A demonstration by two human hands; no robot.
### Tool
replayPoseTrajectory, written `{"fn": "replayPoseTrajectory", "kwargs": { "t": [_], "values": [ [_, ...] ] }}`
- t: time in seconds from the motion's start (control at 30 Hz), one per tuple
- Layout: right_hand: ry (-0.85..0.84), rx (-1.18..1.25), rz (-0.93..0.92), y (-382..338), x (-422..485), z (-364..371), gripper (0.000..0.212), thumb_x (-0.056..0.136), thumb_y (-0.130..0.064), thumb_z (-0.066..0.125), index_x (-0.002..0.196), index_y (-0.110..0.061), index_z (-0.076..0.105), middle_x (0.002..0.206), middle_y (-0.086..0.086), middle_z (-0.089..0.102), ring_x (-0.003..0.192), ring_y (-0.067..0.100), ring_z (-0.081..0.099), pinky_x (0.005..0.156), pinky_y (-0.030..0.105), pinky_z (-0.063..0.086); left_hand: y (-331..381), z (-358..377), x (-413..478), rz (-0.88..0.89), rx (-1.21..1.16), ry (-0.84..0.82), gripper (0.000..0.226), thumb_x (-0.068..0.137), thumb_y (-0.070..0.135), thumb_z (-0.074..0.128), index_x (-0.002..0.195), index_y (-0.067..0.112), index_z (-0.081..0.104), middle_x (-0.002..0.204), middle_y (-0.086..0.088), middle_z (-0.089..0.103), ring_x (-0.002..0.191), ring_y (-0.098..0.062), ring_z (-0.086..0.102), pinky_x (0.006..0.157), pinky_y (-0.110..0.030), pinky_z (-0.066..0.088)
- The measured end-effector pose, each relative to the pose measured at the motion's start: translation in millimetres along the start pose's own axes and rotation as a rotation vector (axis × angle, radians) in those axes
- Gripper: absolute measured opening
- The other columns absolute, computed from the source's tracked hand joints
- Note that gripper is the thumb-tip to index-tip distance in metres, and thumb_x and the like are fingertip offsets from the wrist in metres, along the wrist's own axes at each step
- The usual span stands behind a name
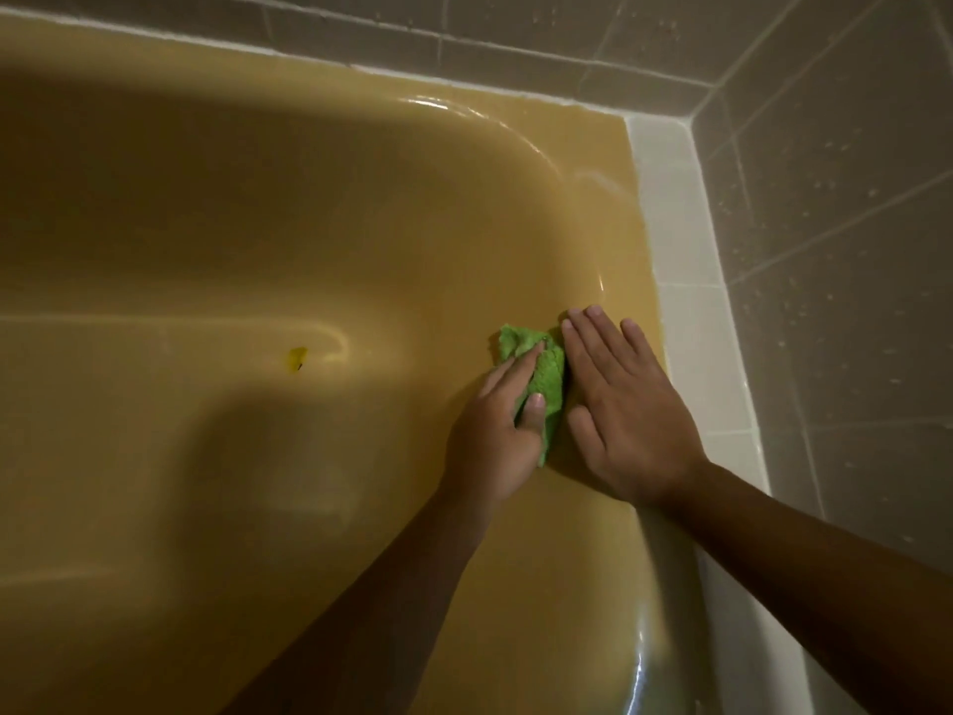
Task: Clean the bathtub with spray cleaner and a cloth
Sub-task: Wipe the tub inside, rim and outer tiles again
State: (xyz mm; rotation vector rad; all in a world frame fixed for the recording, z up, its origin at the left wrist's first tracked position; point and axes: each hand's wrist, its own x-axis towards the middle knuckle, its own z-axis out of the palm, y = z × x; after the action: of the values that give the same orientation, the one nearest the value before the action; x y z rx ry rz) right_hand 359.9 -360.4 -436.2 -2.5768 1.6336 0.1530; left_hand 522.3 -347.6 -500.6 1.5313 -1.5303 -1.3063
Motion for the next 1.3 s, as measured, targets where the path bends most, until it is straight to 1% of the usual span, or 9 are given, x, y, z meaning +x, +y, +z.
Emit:
{"fn": "replayPoseTrajectory", "kwargs": {
  "t": [0.2,0.43,0.6,0.67,0.77,0.87,1.07,1.2,1.3],
  "values": [
    [-0.098,-0.136,-0.039,-18,-16,-4,0.075,0.096,-0.039,0.032,0.158,0.002,0.033,0.166,0.018,0.032,0.159,0.030,0.016,0.129,0.055,0.009,-41,-9,-68,-0.045,-0.085,-0.211,0.051,0.096,0.042,0.057,0.145,0.053,0.047,0.151,0.014,0.050,0.140,-0.004,0.046,0.113,-0.023,0.039],
    [-0.185,-0.238,-0.079,-28,-15,-4,0.077,0.095,-0.044,0.031,0.157,0.001,0.036,0.161,0.018,0.042,0.157,0.032,0.024,0.128,0.058,0.009,-50,-30,-147,-0.032,-0.151,-0.500,0.059,0.094,0.019,0.069,0.140,0.055,0.056,0.151,0.025,0.047,0.142,0.012,0.036,0.117,-0.010,0.025],
    [-0.216,-0.249,-0.102,-31,-15,-5,0.076,0.094,-0.043,0.030,0.155,0.001,0.040,0.157,0.017,0.047,0.155,0.032,0.029,0.127,0.058,0.010,-38,-3,-146,-0.190,-0.238,-0.252,0.063,0.097,0.002,0.062,0.141,0.047,0.057,0.153,0.027,0.044,0.141,0.016,0.034,0.121,-0.014,0.024],
    [-0.231,-0.261,-0.104,-32,-15,-6,0.076,0.094,-0.044,0.029,0.155,0.001,0.040,0.157,0.017,0.047,0.155,0.031,0.029,0.127,0.058,0.010,-41,6,-108,-0.261,-0.214,-0.079,0.055,0.098,0.006,0.062,0.145,0.035,0.057,0.152,0.018,0.050,0.142,0.006,0.042,0.122,-0.022,0.029],
    [-0.258,-0.314,-0.117,-32,-12,-6,0.079,0.093,-0.047,0.029,0.158,-0.001,0.036,0.161,0.015,0.042,0.157,0.030,0.023,0.127,0.058,0.006,-45,1,-23,-0.364,-0.147,0.088,0.047,0.101,0.014,0.060,0.147,0.025,0.057,0.149,0.003,0.058,0.138,-0.012,0.052,0.109,-0.017,0.034],
    [-0.364,-0.446,-0.132,-37,-5,-9,0.086,0.095,-0.056,0.020,0.163,-0.004,0.018,0.170,0.014,0.022,0.160,0.032,0.005,0.125,0.061,-0.004,-46,-12,48,-0.335,-0.145,0.168,0.048,0.102,0.014,0.057,0.149,0.021,0.055,0.151,-0.004,0.056,0.138,-0.019,0.052,0.105,-0.017,0.035],
    [-0.501,-0.614,-0.188,-53,15,0,0.079,0.101,-0.052,0.005,0.160,-0.001,-0.008,0.171,0.021,-0.007,0.158,0.040,-0.013,0.121,0.066,-0.011,-69,-3,-6,-0.340,-0.071,0.088,0.046,0.099,0.014,0.061,0.145,0.016,0.058,0.147,-0.004,0.059,0.135,-0.020,0.054,0.104,-0.019,0.035],
    [-0.549,-0.681,-0.196,-61,21,9,0.075,0.104,-0.048,0.002,0.158,0.001,-0.012,0.169,0.024,-0.012,0.157,0.042,-0.013,0.122,0.066,-0.007,-92,-1,-107,-0.672,-0.015,-0.047,0.046,0.100,0.025,0.060,0.146,0.028,0.057,0.146,0.000,0.059,0.127,-0.019,0.058,0.101,-0.025,0.044],
    [-0.573,-0.701,-0.200,-67,24,20,0.074,0.105,-0.046,0.002,0.157,0.002,-0.014,0.169,0.025,-0.013,0.157,0.043,-0.014,0.122,0.066,-0.007,-111,-2,-99,-0.814,0.056,-0.109,0.044,0.100,0.031,0.058,0.145,0.028,0.057,0.144,-0.002,0.060,0.128,-0.026,0.059,0.107,-0.036,0.047]
  ]
}}
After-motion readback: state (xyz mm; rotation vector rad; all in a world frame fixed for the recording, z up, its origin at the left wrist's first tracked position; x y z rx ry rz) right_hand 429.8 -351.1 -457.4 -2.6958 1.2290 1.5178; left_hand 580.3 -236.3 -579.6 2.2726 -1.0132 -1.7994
